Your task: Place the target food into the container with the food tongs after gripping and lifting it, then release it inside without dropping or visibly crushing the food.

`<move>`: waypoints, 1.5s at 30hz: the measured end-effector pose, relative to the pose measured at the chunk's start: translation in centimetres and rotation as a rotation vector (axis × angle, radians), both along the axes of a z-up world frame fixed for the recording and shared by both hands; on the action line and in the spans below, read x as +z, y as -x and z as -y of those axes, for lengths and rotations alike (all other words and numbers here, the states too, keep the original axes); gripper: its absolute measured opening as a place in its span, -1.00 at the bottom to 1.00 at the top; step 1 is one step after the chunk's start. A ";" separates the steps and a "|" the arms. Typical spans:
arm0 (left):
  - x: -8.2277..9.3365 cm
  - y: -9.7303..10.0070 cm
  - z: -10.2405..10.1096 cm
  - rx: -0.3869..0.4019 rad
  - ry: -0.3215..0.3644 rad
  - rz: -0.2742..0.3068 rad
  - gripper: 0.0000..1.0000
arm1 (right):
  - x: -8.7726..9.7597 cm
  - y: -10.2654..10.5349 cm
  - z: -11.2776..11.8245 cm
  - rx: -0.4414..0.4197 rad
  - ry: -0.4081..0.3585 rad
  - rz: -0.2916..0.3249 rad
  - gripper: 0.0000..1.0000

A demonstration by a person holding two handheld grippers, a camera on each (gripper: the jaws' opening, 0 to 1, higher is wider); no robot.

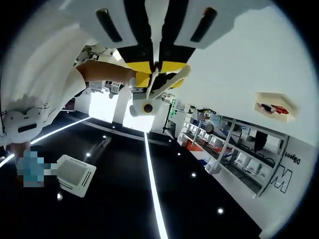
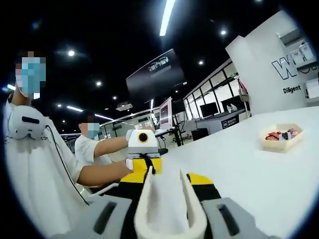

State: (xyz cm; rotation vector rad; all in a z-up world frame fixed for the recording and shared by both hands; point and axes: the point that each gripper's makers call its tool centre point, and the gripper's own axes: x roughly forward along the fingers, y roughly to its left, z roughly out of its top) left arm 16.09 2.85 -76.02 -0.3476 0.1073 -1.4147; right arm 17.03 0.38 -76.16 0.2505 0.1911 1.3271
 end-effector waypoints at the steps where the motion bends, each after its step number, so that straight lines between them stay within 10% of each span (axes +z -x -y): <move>1: 0.0 0.0 0.0 0.001 -0.001 -0.001 -0.94 | 0.1 -0.2 0.2 -0.011 -0.009 -0.014 -0.53; 24: -3.0 -1.1 -0.5 0.029 -0.071 -0.032 -0.95 | -5.1 -0.6 0.1 0.023 0.159 -0.052 -0.54; 28: -3.4 -1.5 -1.1 0.047 -0.078 -0.030 -0.96 | -5.9 -0.4 0.2 0.047 0.178 -0.031 -0.84; 45: -4.4 -1.6 -1.4 0.054 -0.118 -0.048 -0.95 | -8.3 -1.0 2.4 -0.008 0.328 0.014 -0.58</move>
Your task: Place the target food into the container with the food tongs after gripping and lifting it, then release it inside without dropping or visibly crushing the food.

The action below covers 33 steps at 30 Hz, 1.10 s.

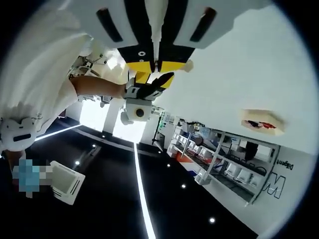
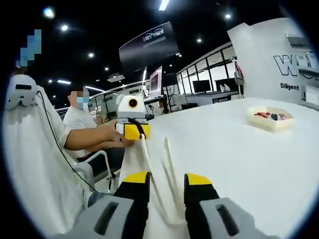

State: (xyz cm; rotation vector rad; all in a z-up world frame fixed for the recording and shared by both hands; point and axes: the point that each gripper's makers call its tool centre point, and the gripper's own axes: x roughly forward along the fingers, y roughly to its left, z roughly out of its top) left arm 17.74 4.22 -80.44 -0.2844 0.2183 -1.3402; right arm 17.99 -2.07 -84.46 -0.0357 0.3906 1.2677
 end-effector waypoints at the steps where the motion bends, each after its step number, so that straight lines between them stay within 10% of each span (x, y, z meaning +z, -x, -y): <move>1: 0.0 0.1 0.0 -0.001 -0.001 0.001 -0.95 | -0.3 0.0 0.1 0.000 0.006 0.001 -0.56; 11: -0.4 0.1 -0.1 -0.002 -0.027 -0.002 -0.95 | -2.3 0.1 1.3 0.012 0.083 -0.013 -0.60; 33: -0.5 -1.1 -0.5 0.001 -0.072 0.009 -0.94 | -0.7 -0.3 1.9 0.070 0.097 0.104 -0.77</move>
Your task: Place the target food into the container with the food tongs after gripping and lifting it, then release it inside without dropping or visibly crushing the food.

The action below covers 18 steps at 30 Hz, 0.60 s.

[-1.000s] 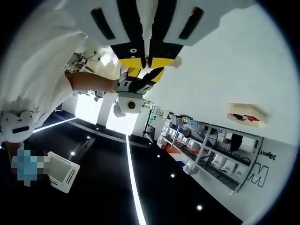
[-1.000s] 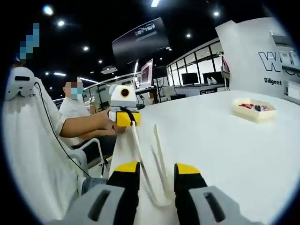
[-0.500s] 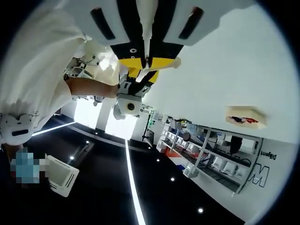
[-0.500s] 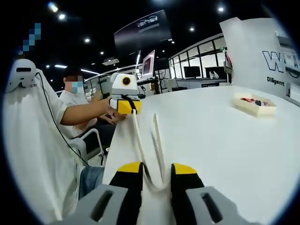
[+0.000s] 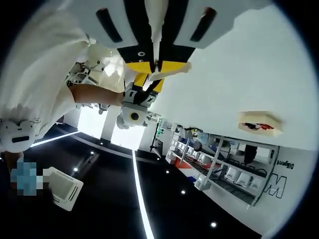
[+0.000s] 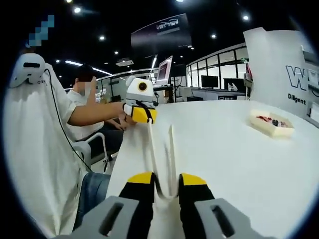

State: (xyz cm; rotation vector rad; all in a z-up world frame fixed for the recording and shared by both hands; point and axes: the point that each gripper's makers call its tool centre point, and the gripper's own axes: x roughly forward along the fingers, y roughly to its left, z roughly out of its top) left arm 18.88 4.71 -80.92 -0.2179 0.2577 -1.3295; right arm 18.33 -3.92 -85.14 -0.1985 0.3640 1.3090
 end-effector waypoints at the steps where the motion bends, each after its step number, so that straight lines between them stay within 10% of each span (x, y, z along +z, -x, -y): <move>1: -0.1 -0.3 0.1 0.000 -0.023 0.008 -0.94 | 0.3 -0.4 0.0 0.000 0.014 0.010 -0.76; 18: -2.3 -4.0 -0.4 0.023 -0.170 0.057 -0.93 | -0.9 -4.8 -0.4 0.033 0.108 0.072 -0.76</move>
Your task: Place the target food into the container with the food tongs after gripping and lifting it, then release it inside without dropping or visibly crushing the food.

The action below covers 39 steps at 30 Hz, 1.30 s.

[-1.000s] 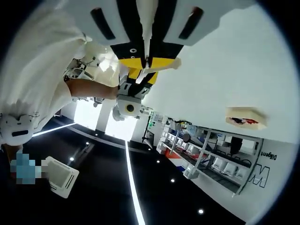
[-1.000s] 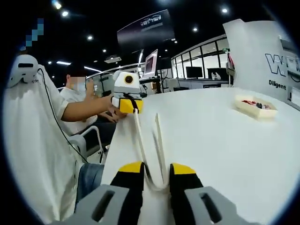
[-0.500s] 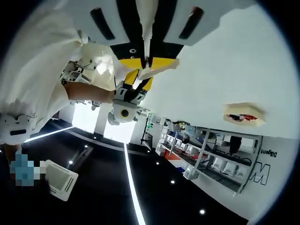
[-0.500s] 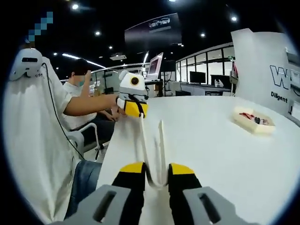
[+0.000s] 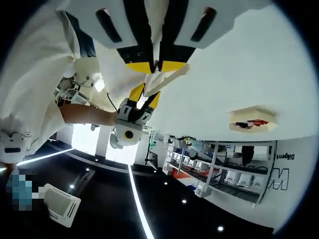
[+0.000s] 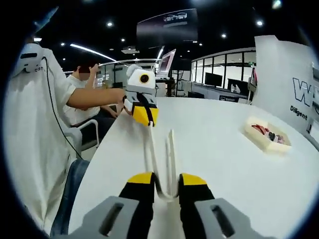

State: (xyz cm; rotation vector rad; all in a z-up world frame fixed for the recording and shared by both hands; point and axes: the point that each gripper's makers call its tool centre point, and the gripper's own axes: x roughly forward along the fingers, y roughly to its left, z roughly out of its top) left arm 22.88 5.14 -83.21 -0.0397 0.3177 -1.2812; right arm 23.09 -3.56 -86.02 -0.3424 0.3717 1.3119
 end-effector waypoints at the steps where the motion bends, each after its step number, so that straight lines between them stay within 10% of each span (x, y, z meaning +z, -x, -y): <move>1: -0.3 -0.1 0.0 -0.001 -0.013 0.006 -0.93 | -0.2 -0.1 0.0 0.001 0.006 0.005 -0.76; 21: -3.5 -1.0 -0.7 0.000 -0.157 0.032 -0.90 | -1.0 -1.4 -0.7 -0.002 0.061 0.025 -0.76; 39: -3.1 -1.0 -0.6 0.023 -0.138 0.040 -0.89 | -1.2 -1.6 -0.8 -0.044 0.059 0.031 -0.71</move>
